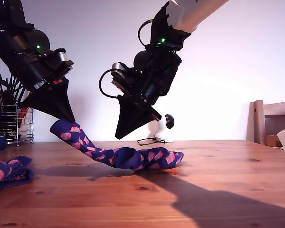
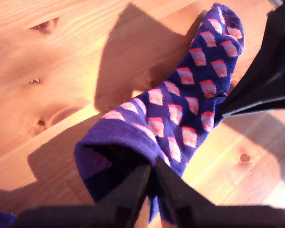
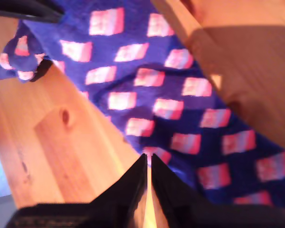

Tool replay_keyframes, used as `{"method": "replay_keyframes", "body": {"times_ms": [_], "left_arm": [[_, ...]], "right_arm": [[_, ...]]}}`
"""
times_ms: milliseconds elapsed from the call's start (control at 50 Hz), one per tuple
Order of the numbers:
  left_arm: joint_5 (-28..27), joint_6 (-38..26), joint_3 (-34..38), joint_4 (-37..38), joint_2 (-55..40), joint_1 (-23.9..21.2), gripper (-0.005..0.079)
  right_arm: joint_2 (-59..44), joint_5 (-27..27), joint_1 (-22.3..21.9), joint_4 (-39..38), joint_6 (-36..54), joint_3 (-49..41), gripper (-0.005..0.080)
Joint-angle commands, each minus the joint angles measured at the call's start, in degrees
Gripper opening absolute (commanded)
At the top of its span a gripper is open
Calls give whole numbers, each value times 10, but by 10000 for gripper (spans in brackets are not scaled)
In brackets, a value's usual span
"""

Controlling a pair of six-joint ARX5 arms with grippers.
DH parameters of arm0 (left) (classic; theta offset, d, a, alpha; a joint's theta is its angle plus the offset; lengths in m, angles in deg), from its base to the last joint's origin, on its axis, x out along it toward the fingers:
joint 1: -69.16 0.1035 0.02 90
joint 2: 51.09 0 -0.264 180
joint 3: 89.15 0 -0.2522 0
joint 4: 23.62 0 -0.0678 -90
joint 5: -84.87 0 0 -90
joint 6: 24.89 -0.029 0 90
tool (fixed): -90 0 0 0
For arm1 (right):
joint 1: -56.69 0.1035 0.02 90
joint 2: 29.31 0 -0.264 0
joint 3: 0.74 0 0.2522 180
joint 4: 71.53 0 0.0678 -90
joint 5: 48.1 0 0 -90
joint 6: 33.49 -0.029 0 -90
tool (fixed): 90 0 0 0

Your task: Fold the socks in front of you. After folding them, place them to the left side.

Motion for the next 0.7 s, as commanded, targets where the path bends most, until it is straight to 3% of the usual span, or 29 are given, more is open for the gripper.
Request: {"method": "replay_keyframes", "body": {"times_ms": [0,680], "left_arm": [[-1,-6,5,-1,-6,2,-19],[0,-6,5,-15,-6,2,-20]], "right_arm": [[-18,2,-10,-7,2,-6,-11],[-48,2,-12,-14,12,-14,-11]]}}
